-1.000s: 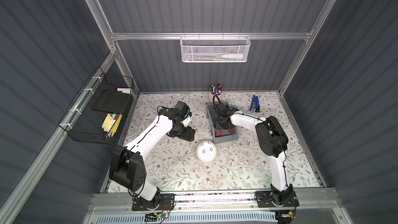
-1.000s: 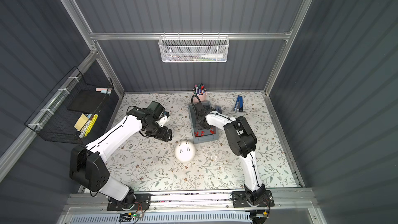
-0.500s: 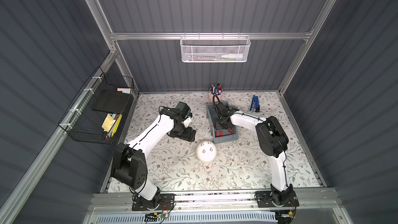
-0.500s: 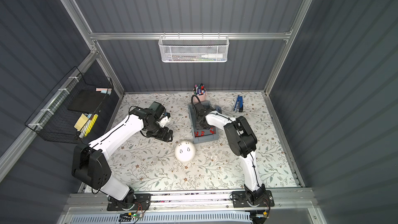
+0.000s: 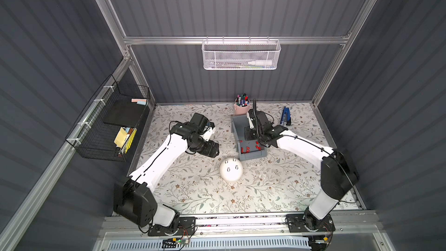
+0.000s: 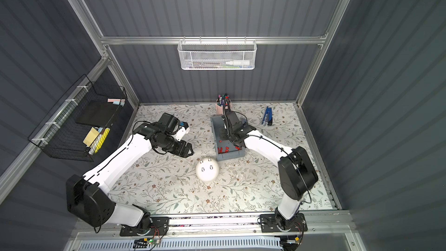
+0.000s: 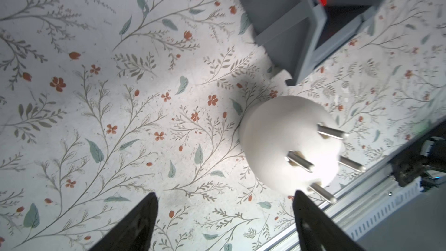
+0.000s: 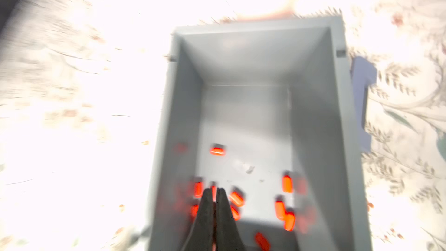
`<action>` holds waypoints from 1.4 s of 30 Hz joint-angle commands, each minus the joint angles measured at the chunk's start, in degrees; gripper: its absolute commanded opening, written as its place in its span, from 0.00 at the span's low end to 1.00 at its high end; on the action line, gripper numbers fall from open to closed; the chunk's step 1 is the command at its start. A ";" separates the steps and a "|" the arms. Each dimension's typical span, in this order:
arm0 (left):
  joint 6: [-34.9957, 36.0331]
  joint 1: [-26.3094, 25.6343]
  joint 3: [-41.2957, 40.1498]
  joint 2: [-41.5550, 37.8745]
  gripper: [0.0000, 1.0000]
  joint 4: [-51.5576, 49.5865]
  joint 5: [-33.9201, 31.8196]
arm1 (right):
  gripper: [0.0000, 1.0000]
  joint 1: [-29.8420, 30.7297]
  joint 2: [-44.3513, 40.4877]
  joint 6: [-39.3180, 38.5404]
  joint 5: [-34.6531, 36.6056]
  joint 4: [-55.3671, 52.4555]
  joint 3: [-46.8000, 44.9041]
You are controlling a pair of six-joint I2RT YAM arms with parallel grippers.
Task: Cover the protruding screws with screw protection sleeves
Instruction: Pick up the screw protection sleeve from the storage box.
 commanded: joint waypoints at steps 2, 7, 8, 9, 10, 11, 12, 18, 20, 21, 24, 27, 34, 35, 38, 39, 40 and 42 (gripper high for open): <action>-1.03 -0.07 -4.03 -6.24 0.78 8.23 19.24 | 0.00 2.31 -12.16 -1.74 -9.68 19.27 -10.43; -1.55 -0.07 -5.38 -10.41 0.72 16.75 36.21 | 0.00 4.05 -21.25 -2.68 -18.79 35.91 -18.52; -2.74 -0.07 -6.15 -11.03 0.69 19.48 38.54 | 0.00 4.35 -22.32 -2.52 -20.39 37.72 -18.82; -4.66 -0.07 -7.21 -11.53 0.67 22.94 40.07 | 0.00 4.59 -23.03 -2.33 -21.28 38.99 -18.86; -7.15 0.02 -8.57 -12.06 0.61 26.84 41.07 | 0.00 4.89 -23.57 -2.26 -24.36 40.68 -18.99; -8.96 0.04 -9.68 -12.53 0.55 30.06 41.81 | 0.00 5.39 -23.88 -2.17 -25.37 42.27 -19.00; -10.34 0.02 -10.47 -12.86 0.51 32.75 42.27 | 0.00 5.84 -23.93 -2.00 -25.97 43.54 -19.08; -14.84 0.01 -12.80 -13.81 0.27 41.88 45.86 | 0.00 9.03 -23.95 -3.01 -25.99 47.43 -18.38; -16.51 0.02 -13.75 -14.68 0.25 44.57 45.58 | 0.00 10.09 -23.77 -3.88 -25.71 48.19 -18.70; -17.03 0.05 -14.18 -15.19 0.26 45.81 45.36 | 0.00 10.61 -23.63 -4.23 -25.76 49.32 -19.21; -19.29 0.34 -14.55 -16.27 0.27 46.97 43.08 | 0.00 11.77 -23.67 -4.19 -25.55 51.86 -20.48; -22.67 0.54 -16.21 -17.00 0.25 53.28 43.16 | 0.00 12.83 -23.94 -4.96 -24.39 51.69 -20.97; -23.68 0.54 -17.80 -17.29 0.27 57.88 44.98 | 0.00 13.43 -25.87 -5.90 -18.96 52.26 -23.01; -23.78 0.54 -17.92 -17.29 0.27 58.37 45.23 | 0.00 13.51 -26.03 -5.97 -18.80 52.43 -23.25; -24.09 0.54 -18.33 -17.28 0.28 59.74 45.61 | 0.00 13.51 -26.59 -6.21 -18.26 52.21 -23.57; -24.36 0.54 -18.51 -17.29 0.29 60.00 45.16 | 0.00 13.51 -26.77 -6.30 -18.27 51.86 -23.57; -24.39 0.54 -18.60 -17.29 0.29 60.06 44.92 | 0.00 13.51 -26.93 -6.39 -18.40 51.61 -23.57; -24.52 0.54 -18.92 -17.36 0.27 60.75 44.70 | 0.00 13.51 -27.13 -6.47 -18.48 51.24 -23.56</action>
